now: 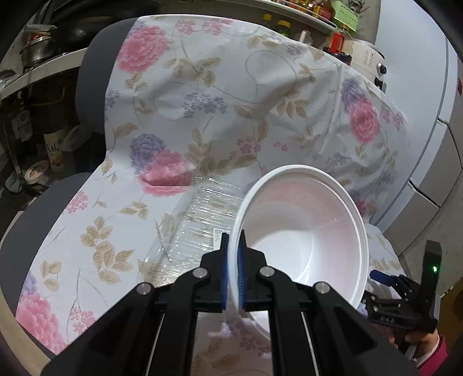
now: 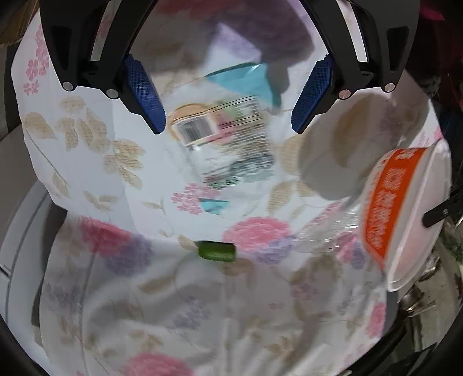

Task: Collect trash
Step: 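Hand the bowl to the left gripper, which closes on its rim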

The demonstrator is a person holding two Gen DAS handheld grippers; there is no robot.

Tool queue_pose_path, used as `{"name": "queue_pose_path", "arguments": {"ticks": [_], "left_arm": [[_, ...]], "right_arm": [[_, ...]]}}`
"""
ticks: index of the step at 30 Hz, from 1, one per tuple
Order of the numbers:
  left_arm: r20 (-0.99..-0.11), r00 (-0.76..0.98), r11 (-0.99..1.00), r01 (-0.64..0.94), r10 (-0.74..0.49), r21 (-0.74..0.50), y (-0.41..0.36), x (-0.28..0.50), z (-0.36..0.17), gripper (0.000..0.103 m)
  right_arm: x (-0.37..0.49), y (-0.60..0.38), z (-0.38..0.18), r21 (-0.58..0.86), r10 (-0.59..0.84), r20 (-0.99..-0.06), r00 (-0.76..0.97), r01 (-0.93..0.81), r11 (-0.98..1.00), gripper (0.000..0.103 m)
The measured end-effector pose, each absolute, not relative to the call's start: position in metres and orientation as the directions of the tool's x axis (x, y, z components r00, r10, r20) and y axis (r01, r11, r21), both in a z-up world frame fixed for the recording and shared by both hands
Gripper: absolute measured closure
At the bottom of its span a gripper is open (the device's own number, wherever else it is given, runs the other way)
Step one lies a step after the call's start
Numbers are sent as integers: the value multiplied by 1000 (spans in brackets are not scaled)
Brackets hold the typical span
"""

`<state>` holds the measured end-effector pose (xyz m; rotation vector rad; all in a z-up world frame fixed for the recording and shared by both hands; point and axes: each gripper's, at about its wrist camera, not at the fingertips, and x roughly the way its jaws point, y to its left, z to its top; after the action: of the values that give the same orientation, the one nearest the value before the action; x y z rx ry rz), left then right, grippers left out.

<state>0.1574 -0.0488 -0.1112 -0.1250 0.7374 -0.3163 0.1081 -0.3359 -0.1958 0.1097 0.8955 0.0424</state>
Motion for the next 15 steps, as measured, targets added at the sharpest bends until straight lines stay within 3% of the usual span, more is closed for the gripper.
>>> {"name": "queue_pose_path", "arguments": {"ticks": [7,13,14,15], "left_arm": [[-652,681,943,257,-333,-213,-63,164,-118,99],[-652,681,942,259,-334,-213,-65,164,-119,99],[-652,680,942,259,-335,-214,-65,164,-119,99],[-652,680,942,257,-335,-216,-65,164,-119,99]], "right_arm": [[129,-346,-209,143,110,-799,592,8,990,14],[124,-325,-211,41,71,-837,543,-67,997,17],[122,-325,-210,48,77,-832,549,-67,997,25],[120,-326,-209,51,78,-827,557,-63,997,40]]}}
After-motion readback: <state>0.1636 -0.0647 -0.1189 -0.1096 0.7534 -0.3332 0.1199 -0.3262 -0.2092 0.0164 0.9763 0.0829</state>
